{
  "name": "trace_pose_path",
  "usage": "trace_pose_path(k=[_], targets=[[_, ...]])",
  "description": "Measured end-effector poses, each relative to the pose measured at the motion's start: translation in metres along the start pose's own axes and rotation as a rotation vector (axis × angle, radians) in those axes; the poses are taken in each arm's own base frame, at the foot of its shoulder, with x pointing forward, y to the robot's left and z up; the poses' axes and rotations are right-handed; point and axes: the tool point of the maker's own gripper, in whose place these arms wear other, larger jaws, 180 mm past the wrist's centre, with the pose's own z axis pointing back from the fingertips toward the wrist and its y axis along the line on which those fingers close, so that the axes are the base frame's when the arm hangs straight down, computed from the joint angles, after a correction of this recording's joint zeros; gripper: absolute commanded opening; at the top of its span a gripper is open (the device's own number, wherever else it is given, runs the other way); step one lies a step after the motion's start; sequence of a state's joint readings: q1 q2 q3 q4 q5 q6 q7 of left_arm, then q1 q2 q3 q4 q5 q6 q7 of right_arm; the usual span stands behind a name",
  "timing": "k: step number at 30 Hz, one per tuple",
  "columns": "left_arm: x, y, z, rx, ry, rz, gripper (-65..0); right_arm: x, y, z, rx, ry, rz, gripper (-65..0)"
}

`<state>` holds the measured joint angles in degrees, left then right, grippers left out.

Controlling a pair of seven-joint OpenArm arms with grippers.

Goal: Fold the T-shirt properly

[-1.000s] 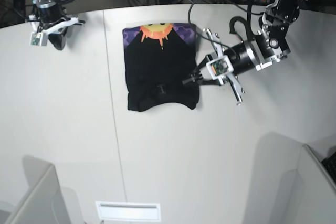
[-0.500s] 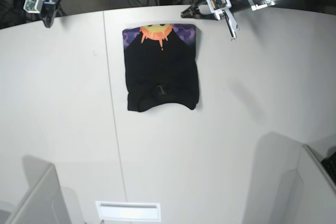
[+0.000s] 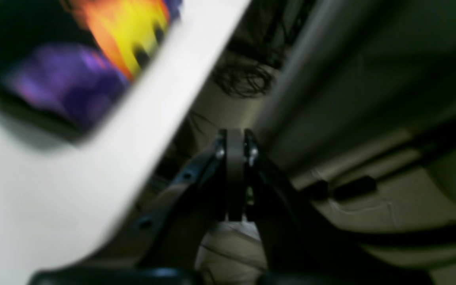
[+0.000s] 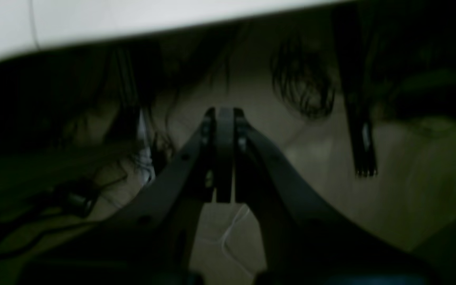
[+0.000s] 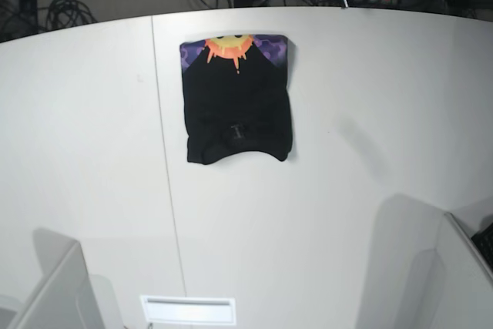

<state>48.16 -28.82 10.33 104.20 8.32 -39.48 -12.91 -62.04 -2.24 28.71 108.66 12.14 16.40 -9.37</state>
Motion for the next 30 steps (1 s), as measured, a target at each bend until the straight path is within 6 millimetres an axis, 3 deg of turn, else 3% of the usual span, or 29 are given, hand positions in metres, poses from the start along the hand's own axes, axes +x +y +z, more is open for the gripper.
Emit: trace_pose_path(k=[6,11,17,21,26,30], targets=[[-0.063,-0.023,0.004,-0.037,0.138,0.133,-65.0,-0.066,-0.008,-0.001,0.004,0.308,0.006,-65.0],[-0.114,-0.032,0.004,-0.024,0.249,0.189,-65.0,-0.112,-0.018,-0.020,-0.006,0.440,-0.045,-65.0],[-0.174,-0.038,0.004,-0.032,0.386,0.262,-65.0,-0.171,0.013,-0.041,0.159,0.637,0.092,-65.0],[-0.196,-0.034,-0.010,0.004,0.424,0.326,-65.0,-0.198,0.046,-0.053,0.264,0.722,0.137,-65.0],[-0.229,-0.031,-0.013,0.037,0.500,0.413,-65.0,-0.235,0.059,-0.064,0.301,0.864,0.182,-65.0],[-0.256,-0.042,-0.016,0.047,0.579,0.509,-65.0,-0.242,0.071,-0.084,0.355,0.861,0.257,-65.0]])
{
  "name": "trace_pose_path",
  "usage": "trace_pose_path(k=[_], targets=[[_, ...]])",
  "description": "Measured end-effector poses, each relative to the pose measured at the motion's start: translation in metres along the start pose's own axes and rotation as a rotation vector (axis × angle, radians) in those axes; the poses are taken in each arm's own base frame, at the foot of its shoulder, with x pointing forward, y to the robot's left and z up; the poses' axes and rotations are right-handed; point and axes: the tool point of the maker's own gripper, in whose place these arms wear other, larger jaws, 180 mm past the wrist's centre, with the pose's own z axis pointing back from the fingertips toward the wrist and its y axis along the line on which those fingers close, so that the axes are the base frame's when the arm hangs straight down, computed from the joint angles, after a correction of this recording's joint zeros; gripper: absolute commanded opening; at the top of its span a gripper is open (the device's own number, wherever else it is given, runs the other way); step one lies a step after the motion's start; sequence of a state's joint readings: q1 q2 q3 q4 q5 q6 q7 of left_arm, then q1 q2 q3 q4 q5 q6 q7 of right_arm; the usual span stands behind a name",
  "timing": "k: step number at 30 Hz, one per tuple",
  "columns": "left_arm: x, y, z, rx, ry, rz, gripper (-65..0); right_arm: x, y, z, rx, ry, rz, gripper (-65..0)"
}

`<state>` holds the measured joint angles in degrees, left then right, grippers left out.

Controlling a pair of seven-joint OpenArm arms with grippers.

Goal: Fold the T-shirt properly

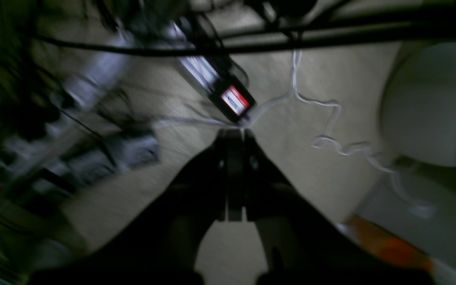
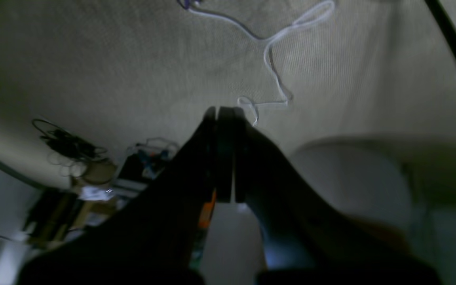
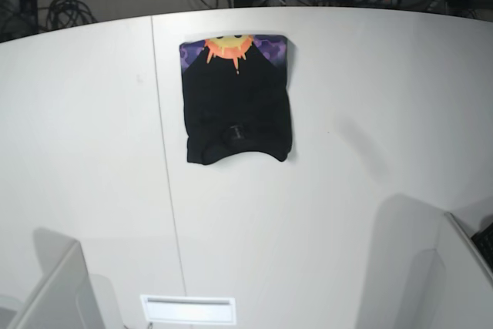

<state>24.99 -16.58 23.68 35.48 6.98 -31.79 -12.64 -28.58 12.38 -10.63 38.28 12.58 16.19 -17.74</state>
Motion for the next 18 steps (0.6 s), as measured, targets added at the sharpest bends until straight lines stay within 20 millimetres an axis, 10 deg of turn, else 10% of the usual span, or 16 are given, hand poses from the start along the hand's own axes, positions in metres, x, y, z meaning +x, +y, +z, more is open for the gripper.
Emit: trace_pose_path(k=[8,18], targets=[[0.007,0.014,-0.038,0.093,0.054,0.190,-65.0,0.024,-0.039,-0.011,-0.073,-0.041,0.098,-65.0],[0.015,0.047,-0.041,0.254,0.080,0.180,-65.0,0.069,-0.009,-0.016,-0.029,-0.159,0.223,-65.0]])
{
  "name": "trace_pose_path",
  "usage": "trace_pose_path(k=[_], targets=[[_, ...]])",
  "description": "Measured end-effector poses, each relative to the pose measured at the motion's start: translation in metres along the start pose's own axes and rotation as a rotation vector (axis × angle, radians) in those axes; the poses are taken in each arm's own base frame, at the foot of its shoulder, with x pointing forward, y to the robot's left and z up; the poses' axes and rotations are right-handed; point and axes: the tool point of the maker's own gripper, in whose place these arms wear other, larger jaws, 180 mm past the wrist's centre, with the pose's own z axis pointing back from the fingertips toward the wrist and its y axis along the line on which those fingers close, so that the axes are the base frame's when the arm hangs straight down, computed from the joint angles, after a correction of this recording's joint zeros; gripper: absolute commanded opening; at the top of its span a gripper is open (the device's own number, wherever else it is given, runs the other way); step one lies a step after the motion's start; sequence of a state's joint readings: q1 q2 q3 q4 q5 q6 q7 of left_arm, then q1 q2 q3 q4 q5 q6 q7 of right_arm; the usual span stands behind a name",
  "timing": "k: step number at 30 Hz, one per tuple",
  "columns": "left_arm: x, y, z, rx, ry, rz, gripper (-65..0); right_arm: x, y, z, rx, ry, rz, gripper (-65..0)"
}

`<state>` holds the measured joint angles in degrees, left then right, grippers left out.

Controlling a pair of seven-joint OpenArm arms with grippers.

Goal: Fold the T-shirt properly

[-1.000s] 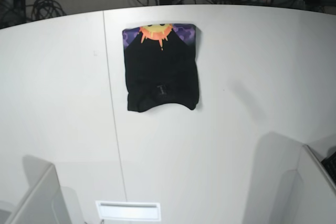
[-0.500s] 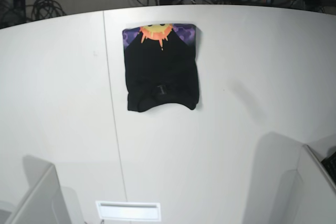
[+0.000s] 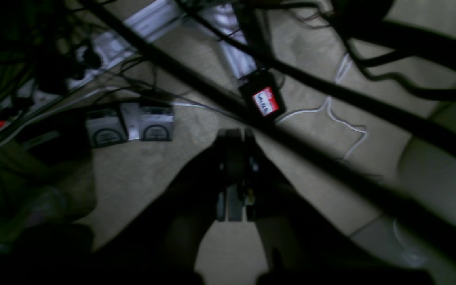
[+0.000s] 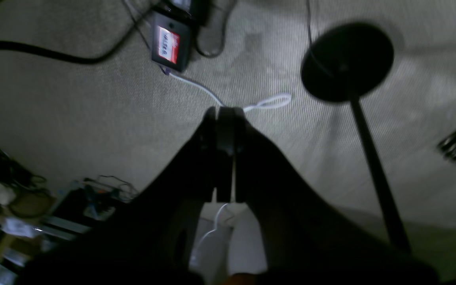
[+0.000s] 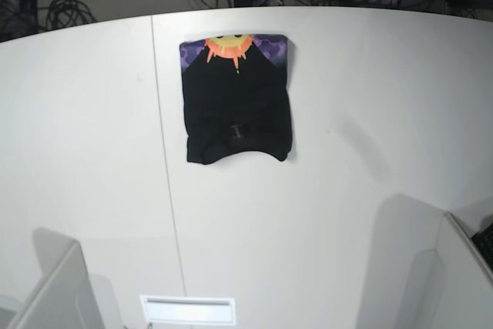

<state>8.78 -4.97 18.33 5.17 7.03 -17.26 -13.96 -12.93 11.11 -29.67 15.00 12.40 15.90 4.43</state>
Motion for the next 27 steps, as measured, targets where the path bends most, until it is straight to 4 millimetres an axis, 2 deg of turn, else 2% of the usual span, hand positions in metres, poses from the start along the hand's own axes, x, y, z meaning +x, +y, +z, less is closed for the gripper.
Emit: trace_pose_path(k=[5,9,14,16,21,27], targets=[[0.002,0.006,0.000,0.027,-0.003,-0.007,-65.0,-0.014,0.005,0.000,0.014,0.047,0.065,-65.0],[0.003,0.007,0.000,0.028,-0.006,-0.008,-65.0,-0.010,0.005,0.000,0.013,0.034,0.064,-65.0],[0.034,0.005,-0.002,0.026,-0.092,-0.035,-65.0,-0.010,0.005,0.000,0.013,0.033,0.064,-65.0],[0.040,0.004,-0.003,0.024,-0.105,-0.036,-65.0,-0.008,0.006,-0.001,0.015,0.036,0.065,-65.0],[0.034,0.006,-0.002,0.029,-0.091,-0.036,-65.0,0.016,0.013,-0.004,0.025,-0.014,0.062,-65.0],[0.033,0.005,-0.002,0.026,-0.090,-0.034,-65.0,0.004,0.017,-0.004,0.031,0.020,0.059,-65.0]])
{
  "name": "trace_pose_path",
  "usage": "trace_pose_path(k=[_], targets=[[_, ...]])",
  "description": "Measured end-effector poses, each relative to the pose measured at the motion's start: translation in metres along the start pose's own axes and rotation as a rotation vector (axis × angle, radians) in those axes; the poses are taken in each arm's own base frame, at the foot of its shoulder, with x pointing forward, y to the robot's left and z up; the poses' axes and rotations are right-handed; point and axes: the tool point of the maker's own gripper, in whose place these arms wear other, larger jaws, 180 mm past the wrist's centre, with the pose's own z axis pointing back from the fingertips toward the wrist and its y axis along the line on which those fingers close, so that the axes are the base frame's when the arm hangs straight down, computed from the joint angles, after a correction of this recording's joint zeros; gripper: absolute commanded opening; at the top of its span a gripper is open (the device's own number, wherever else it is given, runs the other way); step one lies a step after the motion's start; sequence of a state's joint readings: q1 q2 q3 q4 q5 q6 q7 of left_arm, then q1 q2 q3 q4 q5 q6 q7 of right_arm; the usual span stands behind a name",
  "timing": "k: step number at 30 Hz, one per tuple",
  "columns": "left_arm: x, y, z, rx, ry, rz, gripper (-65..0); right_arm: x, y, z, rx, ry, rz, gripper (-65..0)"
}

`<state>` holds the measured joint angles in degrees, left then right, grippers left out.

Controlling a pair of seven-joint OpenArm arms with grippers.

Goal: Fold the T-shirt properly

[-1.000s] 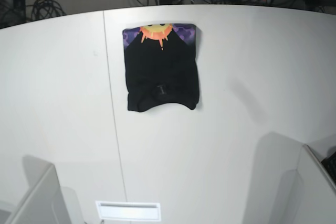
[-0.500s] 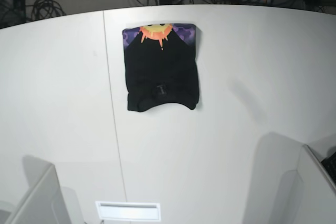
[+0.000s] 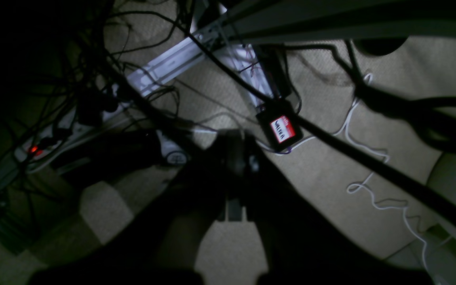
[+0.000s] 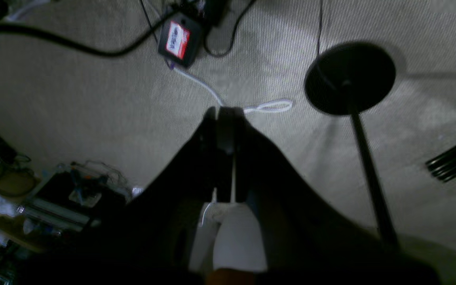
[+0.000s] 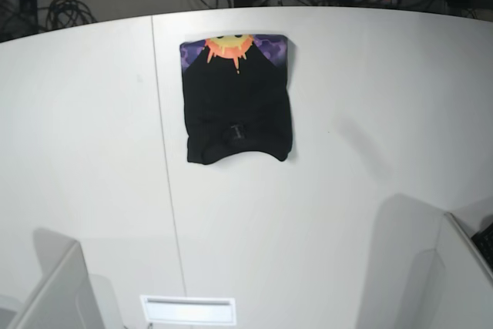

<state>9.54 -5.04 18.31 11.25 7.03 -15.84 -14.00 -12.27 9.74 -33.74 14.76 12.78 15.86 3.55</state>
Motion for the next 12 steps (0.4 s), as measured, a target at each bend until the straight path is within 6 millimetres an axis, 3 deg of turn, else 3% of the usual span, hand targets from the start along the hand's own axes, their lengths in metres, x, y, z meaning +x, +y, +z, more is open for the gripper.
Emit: trace_pose_path(k=[12], targets=[[-0.0010,0.0007,0.0003,0.001,0.003,0.000,-65.0,0.0010,0.0064,-0.0014,0.010,-0.007,-0.001,-65.0]])
